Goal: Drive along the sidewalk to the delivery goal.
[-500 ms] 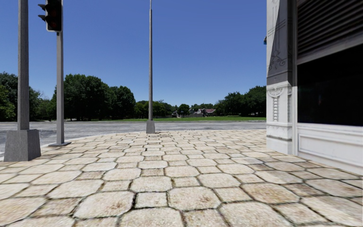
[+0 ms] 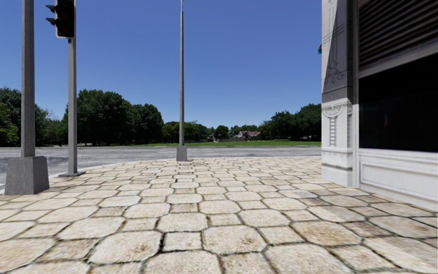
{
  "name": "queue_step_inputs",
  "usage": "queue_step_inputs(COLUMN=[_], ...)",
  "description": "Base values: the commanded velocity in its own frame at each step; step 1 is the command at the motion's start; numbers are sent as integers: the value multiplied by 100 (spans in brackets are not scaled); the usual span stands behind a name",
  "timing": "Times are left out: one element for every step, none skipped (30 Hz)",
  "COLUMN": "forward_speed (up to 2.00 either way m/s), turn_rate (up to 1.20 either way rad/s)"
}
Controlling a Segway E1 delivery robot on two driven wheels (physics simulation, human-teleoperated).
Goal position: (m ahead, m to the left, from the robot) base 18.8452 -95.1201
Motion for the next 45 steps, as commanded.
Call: queue_step_inputs(forward_speed=[0,0,0,0,0,0,0,0,0,0,0,0,0,0,0,60,200,200,200,200,200,200,200,200,200,200,200,200,200,200,200,200,200,200,200,200,200,200,200,200,200,200,200,200,200], turn_rate=[0,0,0,0,0,0,0,0,0,0,0,0,0,0,0,0,0,0,0,0,0,0,0,0,0,0,0,0,0,0,0,0,0,0,0,0,0,0,0,0,0,0,0,0,0])
